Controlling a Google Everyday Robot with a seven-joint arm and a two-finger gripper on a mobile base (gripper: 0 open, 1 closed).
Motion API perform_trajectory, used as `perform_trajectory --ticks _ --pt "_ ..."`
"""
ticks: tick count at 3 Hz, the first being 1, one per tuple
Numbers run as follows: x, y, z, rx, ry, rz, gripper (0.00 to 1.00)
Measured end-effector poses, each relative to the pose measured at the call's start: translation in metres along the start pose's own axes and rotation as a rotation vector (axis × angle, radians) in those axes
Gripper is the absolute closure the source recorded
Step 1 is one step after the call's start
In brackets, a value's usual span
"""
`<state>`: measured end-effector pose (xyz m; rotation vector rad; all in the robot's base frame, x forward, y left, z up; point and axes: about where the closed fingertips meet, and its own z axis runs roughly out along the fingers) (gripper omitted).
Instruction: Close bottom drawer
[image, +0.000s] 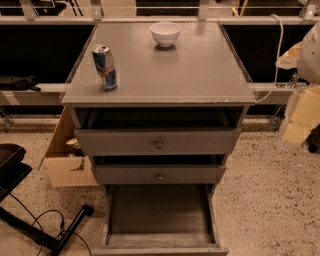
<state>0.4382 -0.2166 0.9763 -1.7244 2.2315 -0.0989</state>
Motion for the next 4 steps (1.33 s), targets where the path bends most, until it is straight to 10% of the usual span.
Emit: perform_trajectory --ticks 2,4 --pt "-0.009 0.003 -0.008 0.040 -0.005 -0.023 0.00" --pt "0.000 0.073 0.072 0.051 -0.137 -0.004 0.00"
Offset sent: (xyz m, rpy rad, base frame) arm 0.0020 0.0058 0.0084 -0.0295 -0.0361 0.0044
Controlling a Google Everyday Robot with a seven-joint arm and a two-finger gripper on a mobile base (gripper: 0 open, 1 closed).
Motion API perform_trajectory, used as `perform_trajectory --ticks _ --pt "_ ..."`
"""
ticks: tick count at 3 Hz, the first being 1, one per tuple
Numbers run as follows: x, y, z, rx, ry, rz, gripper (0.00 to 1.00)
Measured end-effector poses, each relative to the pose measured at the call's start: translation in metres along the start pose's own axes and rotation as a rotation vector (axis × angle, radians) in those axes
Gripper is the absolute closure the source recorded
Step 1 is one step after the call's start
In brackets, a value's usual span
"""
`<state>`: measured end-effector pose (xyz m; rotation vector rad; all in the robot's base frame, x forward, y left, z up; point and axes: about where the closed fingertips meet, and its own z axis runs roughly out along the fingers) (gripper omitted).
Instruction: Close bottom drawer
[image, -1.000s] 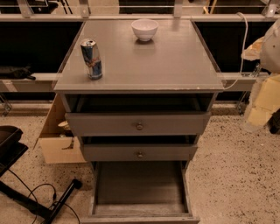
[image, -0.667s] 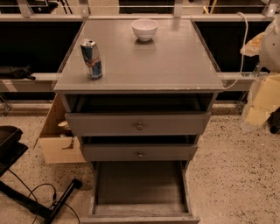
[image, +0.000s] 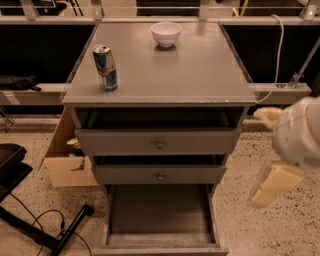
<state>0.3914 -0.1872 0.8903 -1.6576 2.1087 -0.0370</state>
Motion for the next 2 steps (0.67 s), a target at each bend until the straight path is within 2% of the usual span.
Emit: perform_trajectory --ticks 1,2 --pt "0.029 0.038 0.063 -0.038 -0.040 0.033 0.00" --pt "0.070 0.065 0.134 -0.097 -0.039 0.081 0.00"
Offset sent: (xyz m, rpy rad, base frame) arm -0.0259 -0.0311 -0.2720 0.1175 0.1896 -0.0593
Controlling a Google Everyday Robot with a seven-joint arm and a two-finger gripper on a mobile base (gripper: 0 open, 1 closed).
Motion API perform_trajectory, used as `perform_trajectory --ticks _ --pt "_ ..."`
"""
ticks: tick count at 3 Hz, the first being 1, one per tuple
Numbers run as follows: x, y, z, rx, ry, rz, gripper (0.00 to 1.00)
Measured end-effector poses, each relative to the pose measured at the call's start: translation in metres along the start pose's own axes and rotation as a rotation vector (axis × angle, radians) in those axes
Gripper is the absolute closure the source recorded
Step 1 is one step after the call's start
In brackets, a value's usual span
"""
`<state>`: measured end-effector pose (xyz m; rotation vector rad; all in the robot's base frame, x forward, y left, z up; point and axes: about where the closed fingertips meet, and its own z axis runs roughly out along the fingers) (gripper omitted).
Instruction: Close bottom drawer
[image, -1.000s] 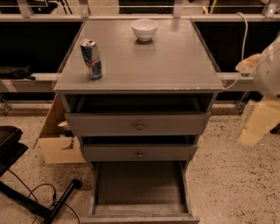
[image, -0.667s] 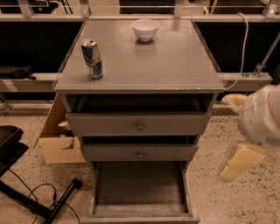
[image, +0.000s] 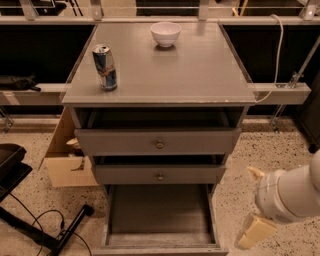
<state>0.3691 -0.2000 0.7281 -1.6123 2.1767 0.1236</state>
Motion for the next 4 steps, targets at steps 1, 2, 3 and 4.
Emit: perform_trajectory --ticks 1,2,3,4 --pt "0.065 0.019 0.062 -0.049 0.008 0.125 0.00" --pt "0.099 0.033 0.089 -0.061 0.010 0.194 0.00" --pt "0.098 0.033 0.089 -0.059 0.011 0.193 0.00" --pt "0.111 0.046 0.125 -0.066 0.008 0.207 0.00"
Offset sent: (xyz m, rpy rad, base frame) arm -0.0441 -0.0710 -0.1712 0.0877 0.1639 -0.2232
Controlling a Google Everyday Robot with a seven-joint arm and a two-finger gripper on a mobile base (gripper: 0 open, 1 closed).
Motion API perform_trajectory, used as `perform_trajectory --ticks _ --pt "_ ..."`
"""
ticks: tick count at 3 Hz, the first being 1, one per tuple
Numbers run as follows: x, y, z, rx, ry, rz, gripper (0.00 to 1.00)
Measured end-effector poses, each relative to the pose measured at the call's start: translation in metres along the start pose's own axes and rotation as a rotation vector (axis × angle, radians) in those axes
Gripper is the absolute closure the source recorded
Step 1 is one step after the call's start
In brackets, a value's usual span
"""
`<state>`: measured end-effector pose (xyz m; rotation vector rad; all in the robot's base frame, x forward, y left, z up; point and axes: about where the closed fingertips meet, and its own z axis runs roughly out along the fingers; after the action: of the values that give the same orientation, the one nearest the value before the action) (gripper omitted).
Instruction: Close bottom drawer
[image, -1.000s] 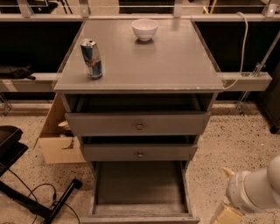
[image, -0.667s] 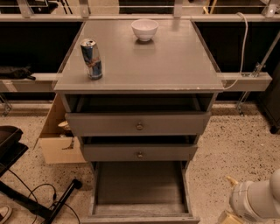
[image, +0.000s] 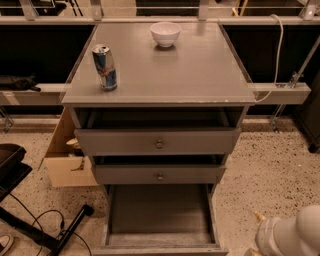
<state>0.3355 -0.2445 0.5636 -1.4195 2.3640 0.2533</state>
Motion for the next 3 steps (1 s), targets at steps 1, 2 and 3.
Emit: perform_trajectory --ticks 1,2,3 --pt "0.042 0.042 0.089 -0.089 0.040 0.015 0.00" --pt "0.079 0.050 0.175 -0.092 0.024 0.015 0.00" --pt "0.105 0.031 0.265 -0.105 -0.019 0.066 0.00"
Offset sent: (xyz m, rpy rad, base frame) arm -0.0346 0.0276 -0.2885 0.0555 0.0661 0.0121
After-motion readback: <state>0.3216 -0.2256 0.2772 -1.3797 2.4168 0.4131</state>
